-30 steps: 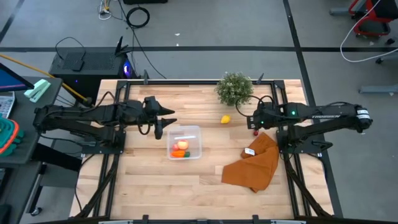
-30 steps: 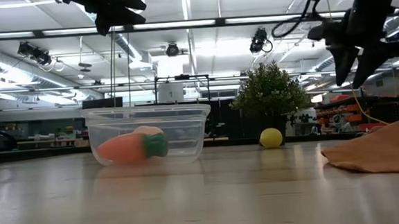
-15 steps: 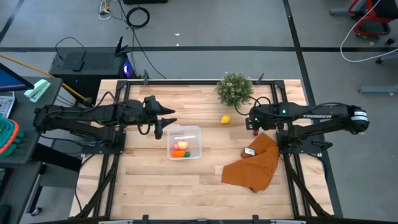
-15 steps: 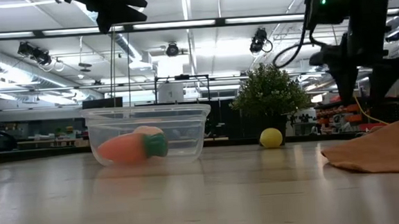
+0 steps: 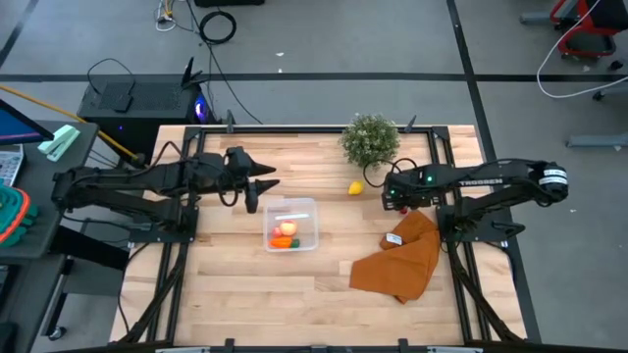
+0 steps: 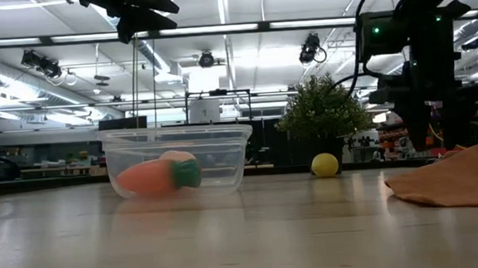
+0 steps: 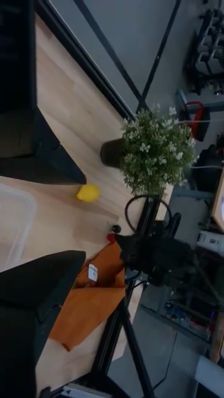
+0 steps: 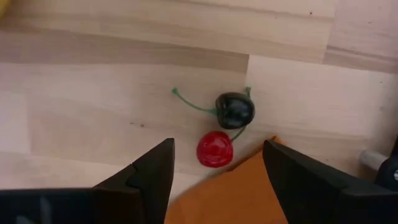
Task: Pick and placing Produce into tupperware
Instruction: Put the red cherry into the transparent bin
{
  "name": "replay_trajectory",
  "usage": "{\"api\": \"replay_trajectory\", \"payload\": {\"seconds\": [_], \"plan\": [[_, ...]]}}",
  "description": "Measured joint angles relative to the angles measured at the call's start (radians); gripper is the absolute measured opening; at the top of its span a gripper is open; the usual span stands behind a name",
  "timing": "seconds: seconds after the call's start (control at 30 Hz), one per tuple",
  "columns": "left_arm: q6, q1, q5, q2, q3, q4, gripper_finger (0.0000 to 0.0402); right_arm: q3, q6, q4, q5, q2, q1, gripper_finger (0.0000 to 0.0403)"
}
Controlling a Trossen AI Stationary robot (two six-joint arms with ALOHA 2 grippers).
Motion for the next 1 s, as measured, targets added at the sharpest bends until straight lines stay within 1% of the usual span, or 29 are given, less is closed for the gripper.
{"api": "replay_trajectory", "payload": {"seconds": [0.17,0.33,0.67,1.0], "plan": [[-0.005,0.012,0.0,0.0,0.0,0.0,0.0189,0.0,-0.008,-0.001,0.002,0.036,0.0,0.0211],[-0.005,0.012,0.0,0.0,0.0,0.0,0.0188,0.0,0.018,0.0,-0.001,0.054,0.0,0.021],[0.002,0.012,0.0,0.0,0.0,0.0,0.0183,0.0,0.045,0.008,-0.025,0.054,0.0,0.021],[0.012,0.012,0.0,0.0,0.0,0.0,0.0181,0.0,0.069,0.008,-0.023,0.054,0.002,0.021]]}}
